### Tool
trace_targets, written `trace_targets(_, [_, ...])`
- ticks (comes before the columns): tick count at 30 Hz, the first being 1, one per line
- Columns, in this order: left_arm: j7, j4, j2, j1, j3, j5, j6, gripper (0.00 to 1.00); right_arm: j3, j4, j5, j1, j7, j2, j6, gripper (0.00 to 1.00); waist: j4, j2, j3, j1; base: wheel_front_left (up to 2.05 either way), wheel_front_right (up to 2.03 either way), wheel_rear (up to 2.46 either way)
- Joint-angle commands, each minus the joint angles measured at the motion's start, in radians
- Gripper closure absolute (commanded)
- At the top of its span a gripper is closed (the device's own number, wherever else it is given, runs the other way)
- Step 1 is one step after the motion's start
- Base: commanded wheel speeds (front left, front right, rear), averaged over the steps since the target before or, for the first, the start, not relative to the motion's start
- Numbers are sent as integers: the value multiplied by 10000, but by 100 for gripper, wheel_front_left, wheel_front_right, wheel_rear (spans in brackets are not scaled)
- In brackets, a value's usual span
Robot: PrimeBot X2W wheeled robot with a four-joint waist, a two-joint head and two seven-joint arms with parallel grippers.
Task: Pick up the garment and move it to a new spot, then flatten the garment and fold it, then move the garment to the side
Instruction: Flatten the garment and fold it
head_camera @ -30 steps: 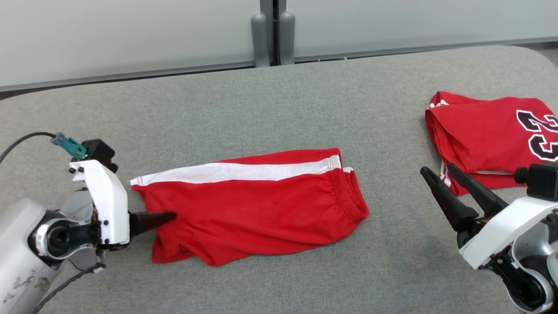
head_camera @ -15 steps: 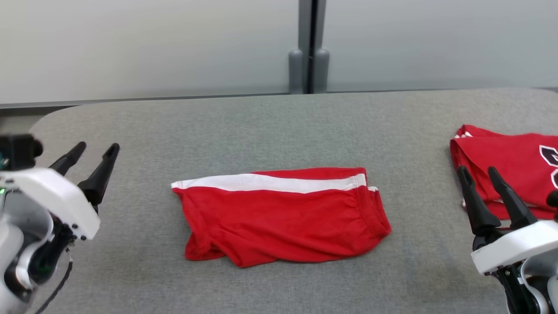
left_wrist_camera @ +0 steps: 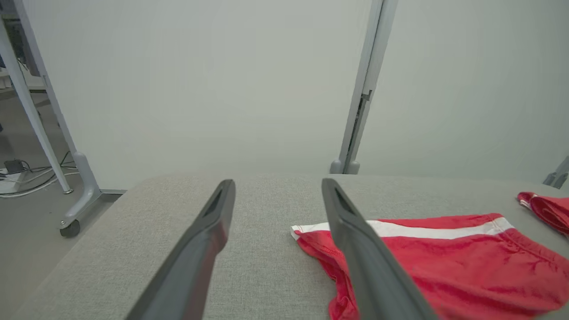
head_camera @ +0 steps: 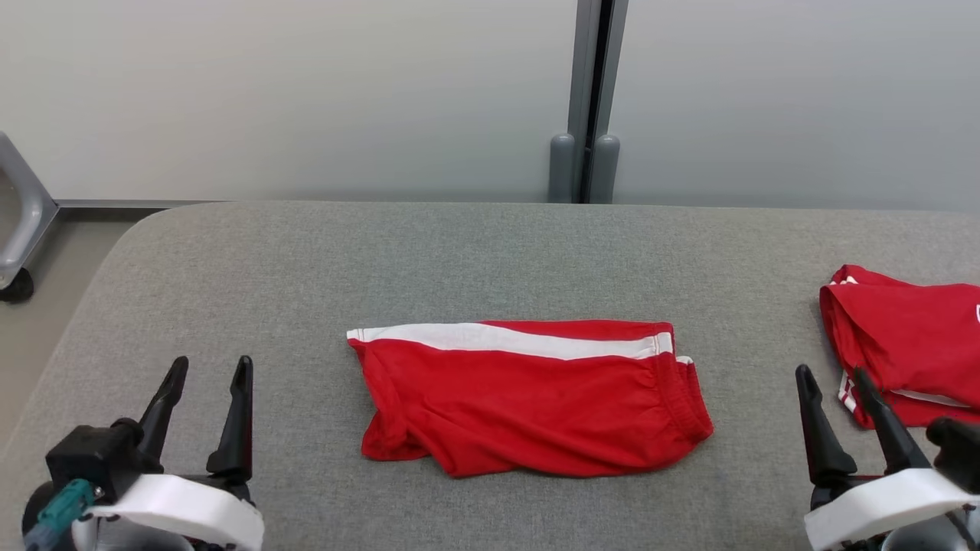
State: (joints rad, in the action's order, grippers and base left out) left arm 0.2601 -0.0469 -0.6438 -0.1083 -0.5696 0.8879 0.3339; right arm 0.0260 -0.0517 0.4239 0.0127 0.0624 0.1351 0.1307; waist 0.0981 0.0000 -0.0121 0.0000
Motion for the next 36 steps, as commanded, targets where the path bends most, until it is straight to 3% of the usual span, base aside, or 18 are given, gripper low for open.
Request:
trace_targets(1, [53,-308,609,410,437,-652,173,0,13,-85,-205,230,66,-7,4,0,14,0,-25,0,0,0,0])
trace_targets(4, [52,-551,1196,1044,978,-1551,141,0,-38,-164,-387,346,105,-78,4,0,7,0,-27,0,0,0,0])
trace_targets(10, [54,-351,2073,1634,1551,-2248,-596,0,193,-764,-783,-107,-418,-68,4,0,148,0,21,0,0,0,0])
trace_targets(23, [56,326,2877,1300,1641,-2736,-1528,0,600,-3726,-1009,-2293,-1818,-270,3,0,1117,0,220,0,0,0,0])
trace_targets(36, [57,750,3282,1072,1511,-2866,-1878,0,-194,-6317,-1212,-3073,-2272,-479,3,0,1606,0,510,0,0,0,0])
